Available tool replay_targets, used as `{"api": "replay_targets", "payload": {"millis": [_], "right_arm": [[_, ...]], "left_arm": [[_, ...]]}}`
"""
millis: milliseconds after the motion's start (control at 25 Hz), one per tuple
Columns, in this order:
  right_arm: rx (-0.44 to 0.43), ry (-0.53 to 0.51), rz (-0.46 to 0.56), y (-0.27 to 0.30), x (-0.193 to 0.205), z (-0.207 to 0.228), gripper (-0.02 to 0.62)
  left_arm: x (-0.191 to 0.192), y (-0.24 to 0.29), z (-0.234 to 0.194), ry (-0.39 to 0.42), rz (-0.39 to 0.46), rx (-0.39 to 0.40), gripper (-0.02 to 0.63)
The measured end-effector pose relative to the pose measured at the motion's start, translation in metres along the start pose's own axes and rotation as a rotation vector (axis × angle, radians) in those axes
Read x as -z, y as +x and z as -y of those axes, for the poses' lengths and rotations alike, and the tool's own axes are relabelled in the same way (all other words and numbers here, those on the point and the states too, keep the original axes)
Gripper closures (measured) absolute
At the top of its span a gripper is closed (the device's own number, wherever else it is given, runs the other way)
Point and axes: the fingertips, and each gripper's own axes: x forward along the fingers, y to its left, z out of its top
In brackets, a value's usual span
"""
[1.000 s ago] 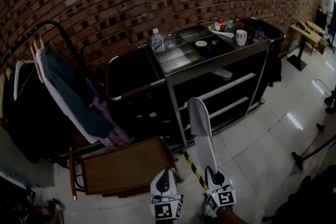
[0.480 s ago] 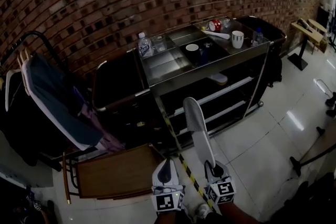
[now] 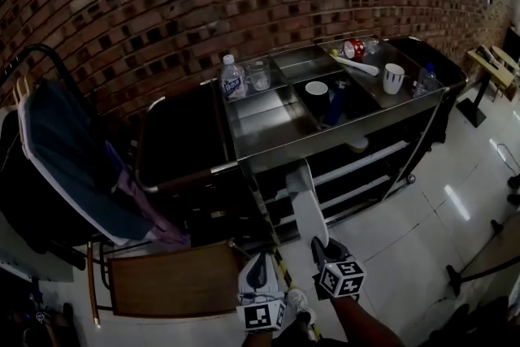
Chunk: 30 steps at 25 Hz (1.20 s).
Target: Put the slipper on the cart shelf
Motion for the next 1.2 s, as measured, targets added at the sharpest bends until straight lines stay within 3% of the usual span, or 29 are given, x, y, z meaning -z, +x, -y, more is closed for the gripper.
{"api": "replay_targets", "payload": {"millis": [280,600,880,1080,1200], "right_arm": [[-0.032,0.116,-0.066,0.097,-0.025,0.018,0.549],[-0.059,0.203,-0.098,0.166,-0.039,0.022,0.549],[-0.046,0.170,-0.134,0.200,-0.040,0.027,0.548],[0.008,0.031,-0.179,0.214,-0.038,0.030,0.543],[0.031,0.009,-0.186,0.222,-0.039,0.032,0.537]], "left_arm": [[0.024,0.051,-0.013,-0.041,-0.043,-0.002,0.591],[0.028,0.095,-0.028,-0.079,-0.051,0.007,0.591],[0.045,0.116,-0.037,-0.103,-0.091,-0.009,0.590],[0.053,0.128,-0.039,-0.116,-0.096,0.004,0.591],[0.053,0.135,-0.040,-0.121,-0.095,0.014,0.590]]}}
